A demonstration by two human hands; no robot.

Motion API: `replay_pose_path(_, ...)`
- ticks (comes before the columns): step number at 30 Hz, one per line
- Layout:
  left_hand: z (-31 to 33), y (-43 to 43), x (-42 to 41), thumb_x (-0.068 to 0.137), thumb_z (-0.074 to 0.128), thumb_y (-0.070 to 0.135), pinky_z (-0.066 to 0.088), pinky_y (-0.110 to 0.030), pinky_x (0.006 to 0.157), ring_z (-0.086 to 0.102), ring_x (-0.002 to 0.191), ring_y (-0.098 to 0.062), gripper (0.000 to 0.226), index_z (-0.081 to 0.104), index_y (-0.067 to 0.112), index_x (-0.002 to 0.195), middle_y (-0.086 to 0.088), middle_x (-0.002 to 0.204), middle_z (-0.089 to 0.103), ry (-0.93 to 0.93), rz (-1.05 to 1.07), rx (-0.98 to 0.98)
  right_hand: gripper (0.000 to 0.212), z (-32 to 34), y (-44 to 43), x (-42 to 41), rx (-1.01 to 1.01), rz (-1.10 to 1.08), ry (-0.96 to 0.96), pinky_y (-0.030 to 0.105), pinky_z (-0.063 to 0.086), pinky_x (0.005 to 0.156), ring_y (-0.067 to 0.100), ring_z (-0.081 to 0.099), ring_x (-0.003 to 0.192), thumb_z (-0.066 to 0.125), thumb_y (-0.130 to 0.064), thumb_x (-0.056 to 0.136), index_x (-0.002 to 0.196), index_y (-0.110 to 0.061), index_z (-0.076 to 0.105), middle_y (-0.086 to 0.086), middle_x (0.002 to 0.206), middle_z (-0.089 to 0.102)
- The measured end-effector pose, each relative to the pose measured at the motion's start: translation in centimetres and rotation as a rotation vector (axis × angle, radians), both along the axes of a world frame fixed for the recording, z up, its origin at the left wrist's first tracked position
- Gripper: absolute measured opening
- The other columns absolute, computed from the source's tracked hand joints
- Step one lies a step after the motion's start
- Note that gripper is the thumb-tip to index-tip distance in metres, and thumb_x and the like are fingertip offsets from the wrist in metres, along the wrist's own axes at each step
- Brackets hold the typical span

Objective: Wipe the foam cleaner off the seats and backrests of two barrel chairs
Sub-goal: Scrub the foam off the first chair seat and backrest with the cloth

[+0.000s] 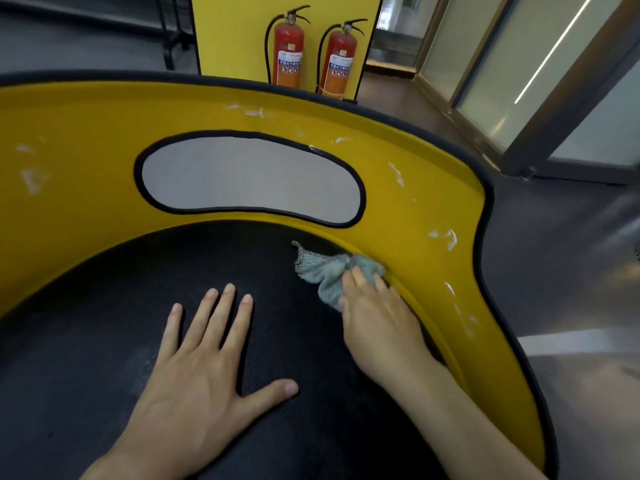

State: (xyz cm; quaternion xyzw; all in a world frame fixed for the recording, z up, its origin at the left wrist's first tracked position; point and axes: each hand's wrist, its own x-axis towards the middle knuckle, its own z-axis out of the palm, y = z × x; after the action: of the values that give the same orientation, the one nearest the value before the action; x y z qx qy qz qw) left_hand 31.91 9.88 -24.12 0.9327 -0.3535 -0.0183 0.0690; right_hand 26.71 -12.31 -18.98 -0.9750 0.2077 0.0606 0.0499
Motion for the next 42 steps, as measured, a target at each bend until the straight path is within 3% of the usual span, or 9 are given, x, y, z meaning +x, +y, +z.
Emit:
replay_pose_path(3, 0.1, 0.0, -0.1, 0.082, 0.030, 0.095, 0.010, -0.052, 0.120, 0.021, 0.155, -0.026, 0.111, 0.031, 0.016, 0.159, -0.008, 0.166, 0.026, 0.001, 0.008, -0.014, 0.037, -0.2, -1.1, 3.9, 0.013, -0.139, -0.081, 0.043, 0.036, 0.108, 0.026, 0.055, 0.119, 0.031, -0.028, 0.108, 0.135, -0.012, 0.051, 0.006, 0.137, 0.057)
replay_pose_path(7, 0.1, 0.1, -0.1, 0.081, 0.025, 0.097, 0.004, -0.051, 0.123, 0.008, 0.157, -0.022, 0.112, 0.021, 0.020, 0.161, -0.004, 0.169, 0.014, 0.019, 0.024, -0.022, 0.054, -0.7, 2.2, 1.0, -0.123, -0.095, -0.012, 0.051, 0.031, 0.117, 0.033, 0.045, 0.137, 0.044, -0.032, 0.104, 0.151, -0.007, 0.038, 0.011, 0.155, 0.043)
replay_pose_path(10, 0.0, 0.1, -0.1, 0.081, 0.029, 0.096, 0.009, -0.053, 0.121, 0.015, 0.156, -0.024, 0.112, 0.028, 0.017, 0.160, -0.007, 0.168, 0.020, 0.025, 0.015, -0.009, 0.052, -0.4, 5.1, -3.4, -0.031, 0.023, -0.009, 0.055, 0.051, 0.099, 0.038, 0.064, 0.117, 0.068, -0.032, 0.086, 0.129, -0.003, 0.066, 0.014, 0.131, 0.066)
replay_pose_path(12, 0.0, 0.2, 0.1, 0.081, 0.029, 0.095, 0.009, -0.052, 0.121, 0.017, 0.156, -0.025, 0.112, 0.030, 0.015, 0.160, -0.008, 0.167, 0.022, 0.023, 0.011, -0.013, 0.054, -0.3, 5.0, -4.7, 0.009, 0.085, -0.008, 0.054, 0.050, 0.101, 0.033, 0.061, 0.124, 0.043, -0.037, 0.093, 0.134, -0.010, 0.063, 0.007, 0.137, 0.063)
replay_pose_path(16, 0.0, 0.0, 0.1, 0.079, 0.023, 0.098, 0.003, -0.051, 0.124, 0.007, 0.157, -0.021, 0.114, 0.021, 0.018, 0.161, -0.005, 0.169, 0.014, 0.004, 0.015, -0.015, 0.055, -0.5, 1.1, -1.4, 0.046, 0.101, 0.036, 0.046, 0.009, 0.125, 0.023, 0.009, 0.155, 0.021, -0.035, 0.109, 0.161, -0.019, 0.010, -0.002, 0.169, 0.008)
replay_pose_path(28, -0.3, 0.1, -0.2, 0.081, 0.028, 0.096, 0.011, -0.056, 0.122, 0.015, 0.156, -0.025, 0.112, 0.029, 0.015, 0.160, -0.008, 0.167, 0.022, 0.004, 0.013, -0.031, 0.064, 0.1, 1.4, -5.9, 0.020, 0.003, 0.142, 0.042, 0.001, 0.123, 0.024, 0.006, 0.155, 0.003, -0.037, 0.100, 0.161, -0.019, 0.007, -0.002, 0.169, 0.005)
replay_pose_path(35, -0.5, 0.0, 0.0, 0.081, 0.032, 0.095, 0.016, -0.056, 0.116, 0.031, 0.150, -0.030, 0.111, 0.040, 0.012, 0.155, -0.011, 0.161, 0.035, -0.049, 0.009, -0.022, 0.052, -1.6, -2.1, 3.7, -0.013, -0.056, -0.059, 0.045, 0.018, 0.123, 0.021, 0.030, 0.147, 0.023, -0.033, 0.110, 0.158, -0.016, 0.024, 0.001, 0.165, 0.026)
replay_pose_path(39, -0.7, -0.2, 0.1, 0.079, 0.032, 0.097, 0.018, -0.056, 0.115, 0.031, 0.148, -0.028, 0.113, 0.047, 0.011, 0.151, -0.012, 0.159, 0.040, -0.036, 0.013, -0.021, 0.053, -1.8, -0.3, 0.3, -0.086, -0.035, -0.042, 0.043, 0.021, 0.123, 0.020, 0.030, 0.148, 0.026, -0.034, 0.108, 0.159, -0.018, 0.024, -0.002, 0.164, 0.027)
replay_pose_path(42, -0.7, -0.2, 0.4, 0.075, 0.033, 0.099, 0.020, -0.057, 0.113, 0.031, 0.146, -0.027, 0.116, 0.053, 0.010, 0.147, -0.012, 0.156, 0.044, -0.007, 0.018, -0.028, 0.056, -2.1, 1.4, -3.8, -0.079, 0.046, -0.027, 0.047, 0.049, 0.105, 0.026, 0.061, 0.126, 0.020, -0.037, 0.107, 0.138, -0.014, 0.060, 0.001, 0.142, 0.059)
